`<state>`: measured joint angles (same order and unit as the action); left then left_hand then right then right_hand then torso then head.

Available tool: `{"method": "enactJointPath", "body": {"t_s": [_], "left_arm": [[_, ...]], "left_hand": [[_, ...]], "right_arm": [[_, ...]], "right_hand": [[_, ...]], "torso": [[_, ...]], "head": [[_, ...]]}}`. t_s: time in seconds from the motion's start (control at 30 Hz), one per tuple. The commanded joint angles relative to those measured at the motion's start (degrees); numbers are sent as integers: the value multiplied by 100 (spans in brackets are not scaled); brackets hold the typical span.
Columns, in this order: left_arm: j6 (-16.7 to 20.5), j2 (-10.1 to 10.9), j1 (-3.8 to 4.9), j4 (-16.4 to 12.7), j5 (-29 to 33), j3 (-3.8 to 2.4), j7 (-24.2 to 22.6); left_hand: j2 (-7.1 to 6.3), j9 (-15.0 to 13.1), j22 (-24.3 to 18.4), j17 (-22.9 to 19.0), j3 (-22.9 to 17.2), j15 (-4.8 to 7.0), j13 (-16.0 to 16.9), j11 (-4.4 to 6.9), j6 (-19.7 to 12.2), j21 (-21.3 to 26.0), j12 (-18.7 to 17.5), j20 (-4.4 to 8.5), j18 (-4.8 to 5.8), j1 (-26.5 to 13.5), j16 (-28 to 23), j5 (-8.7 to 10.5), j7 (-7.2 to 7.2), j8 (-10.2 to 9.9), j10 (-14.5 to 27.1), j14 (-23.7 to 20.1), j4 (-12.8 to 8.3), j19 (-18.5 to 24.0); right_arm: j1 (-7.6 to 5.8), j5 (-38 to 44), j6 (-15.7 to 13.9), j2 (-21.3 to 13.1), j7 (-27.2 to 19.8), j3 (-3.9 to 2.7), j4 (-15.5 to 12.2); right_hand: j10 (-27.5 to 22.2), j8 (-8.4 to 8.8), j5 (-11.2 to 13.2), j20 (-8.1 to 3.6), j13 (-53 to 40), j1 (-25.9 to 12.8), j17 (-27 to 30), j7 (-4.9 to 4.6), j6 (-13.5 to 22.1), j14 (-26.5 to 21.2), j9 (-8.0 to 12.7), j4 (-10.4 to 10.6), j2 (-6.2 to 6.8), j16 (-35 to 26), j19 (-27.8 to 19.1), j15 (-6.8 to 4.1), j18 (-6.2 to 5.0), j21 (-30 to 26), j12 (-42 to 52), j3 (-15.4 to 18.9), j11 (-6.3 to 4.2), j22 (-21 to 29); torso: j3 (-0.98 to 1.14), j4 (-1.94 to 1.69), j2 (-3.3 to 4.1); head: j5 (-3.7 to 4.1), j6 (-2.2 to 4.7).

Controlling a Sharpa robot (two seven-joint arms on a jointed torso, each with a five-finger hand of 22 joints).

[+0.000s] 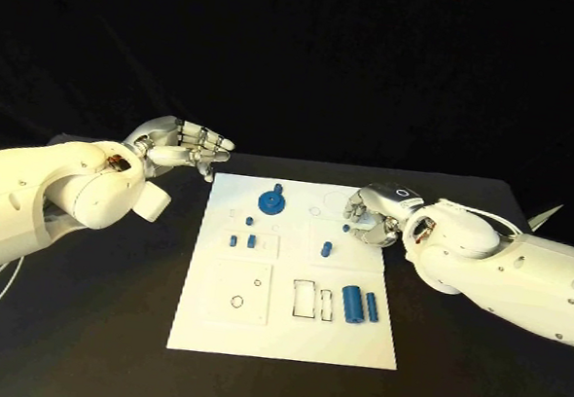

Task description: Assemble the parts on the task board

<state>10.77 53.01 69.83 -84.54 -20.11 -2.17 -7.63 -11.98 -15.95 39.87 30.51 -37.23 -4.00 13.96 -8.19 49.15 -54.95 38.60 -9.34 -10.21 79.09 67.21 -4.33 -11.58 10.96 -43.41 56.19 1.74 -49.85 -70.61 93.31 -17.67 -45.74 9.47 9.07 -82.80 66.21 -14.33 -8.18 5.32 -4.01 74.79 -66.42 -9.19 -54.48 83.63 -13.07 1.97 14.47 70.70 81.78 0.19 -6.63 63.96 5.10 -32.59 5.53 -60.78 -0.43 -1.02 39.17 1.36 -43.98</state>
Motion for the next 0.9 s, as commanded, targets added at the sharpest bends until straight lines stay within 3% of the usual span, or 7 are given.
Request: {"method": "enactJointPath", "body": {"t_s": [0.03,0.3,0.37,0.63,0.9], "left_arm": [[38,2,2,-25,259,-6,-163],[17,6,3,-33,313,-6,-166],[10,4,3,-34,319,-6,-166],[-7,3,3,-36,353,-6,-165],[-67,16,4,-68,361,-6,-127]], "left_hand": [[31,-7,-7,-9,11,4,-5,-12,20,33,-16,8,-45,37,-31,-2,-32,9,-21,-49,-26,-46],[31,-5,-10,-12,17,3,-10,-16,12,35,-16,8,-44,40,-35,-1,-39,4,-25,-49,-27,-49],[31,-5,-10,-12,17,3,-10,-16,12,35,-16,8,-44,40,-35,-1,-39,4,-25,-49,-27,-49],[35,-2,-15,-16,29,-1,-18,-21,-1,41,-15,7,-43,42,-41,2,-50,-4,-35,-49,-27,-56],[45,2,-22,-20,42,-5,-26,-25,-11,47,-12,5,-42,41,-45,5,-58,-11,-49,-43,-21,-63]], "right_arm": [[31,215,82,57,66,3,57],[73,196,51,159,44,5,120],[79,181,58,187,36,5,143],[106,162,105,255,39,6,234],[147,217,173,303,72,7,277]], "right_hand": [[54,27,14,-1,-12,-9,-70,-11,-43,254,-17,11,-18,82,54,21,112,105,-15,-37,-9,-114],[199,-12,-17,-17,-36,13,-251,24,-149,285,-79,6,-81,295,103,1,162,435,9,-119,-44,-474],[240,-20,156,-25,-41,32,-276,36,-178,284,-105,-1,-122,341,117,-8,179,550,1,-194,-57,-601],[295,-37,187,-22,-50,41,-294,47,-221,278,-141,-5,-181,380,137,-18,202,683,-5,-292,-71,-749],[544,-169,171,-63,-126,144,-352,136,-426,285,-272,-115,-309,474,206,-92,256,992,44,-406,-164,-1096]], "torso": [[1,-4,-1],[4,5,0],[4,5,-3],[7,3,4],[10,3,10]], "head": [[-11,-6],[-36,1],[-40,-1],[-55,-9],[-62,-40]]}}
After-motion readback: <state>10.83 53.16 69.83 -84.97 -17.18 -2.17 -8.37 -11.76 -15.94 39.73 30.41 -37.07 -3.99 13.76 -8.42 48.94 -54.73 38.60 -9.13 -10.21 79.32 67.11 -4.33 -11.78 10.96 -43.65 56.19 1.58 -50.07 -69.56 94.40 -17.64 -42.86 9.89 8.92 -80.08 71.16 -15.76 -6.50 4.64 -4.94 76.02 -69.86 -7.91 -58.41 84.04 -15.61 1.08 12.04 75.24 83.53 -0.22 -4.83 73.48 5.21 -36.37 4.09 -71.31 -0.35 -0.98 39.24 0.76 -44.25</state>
